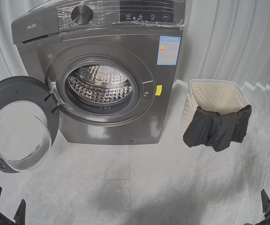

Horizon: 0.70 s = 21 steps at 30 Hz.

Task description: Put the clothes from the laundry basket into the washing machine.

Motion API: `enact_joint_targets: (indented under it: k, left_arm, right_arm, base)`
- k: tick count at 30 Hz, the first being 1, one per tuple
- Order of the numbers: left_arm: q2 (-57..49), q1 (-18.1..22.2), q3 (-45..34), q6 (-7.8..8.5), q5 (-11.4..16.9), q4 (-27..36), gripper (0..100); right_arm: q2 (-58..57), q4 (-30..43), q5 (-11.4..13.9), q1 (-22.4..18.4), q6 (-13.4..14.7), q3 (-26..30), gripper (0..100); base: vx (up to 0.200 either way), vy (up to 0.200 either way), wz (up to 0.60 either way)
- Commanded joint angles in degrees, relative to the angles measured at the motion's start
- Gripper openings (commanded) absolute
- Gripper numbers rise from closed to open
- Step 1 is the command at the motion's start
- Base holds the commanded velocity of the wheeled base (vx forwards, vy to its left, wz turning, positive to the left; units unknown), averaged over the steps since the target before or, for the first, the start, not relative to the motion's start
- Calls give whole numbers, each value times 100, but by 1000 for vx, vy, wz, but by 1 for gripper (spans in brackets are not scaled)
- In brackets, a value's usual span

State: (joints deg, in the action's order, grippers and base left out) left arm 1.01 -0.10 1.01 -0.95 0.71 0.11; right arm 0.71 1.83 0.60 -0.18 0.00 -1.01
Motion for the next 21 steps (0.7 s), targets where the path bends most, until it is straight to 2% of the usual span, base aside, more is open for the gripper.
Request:
enact_joint_targets:
  k: [1, 21]
  left_arm:
    - [-92, 1, -92, -2, 0, -2, 100]
    - [-92, 1, -92, -37, 0, -2, 100]
  right_arm:
    - [-44, 2, 2, 1, 0, 31, 100]
    - [-44, 2, 2, 1, 0, 31, 100]
  base:
    - [0, -200, 0]
    - [0, -200, 0]
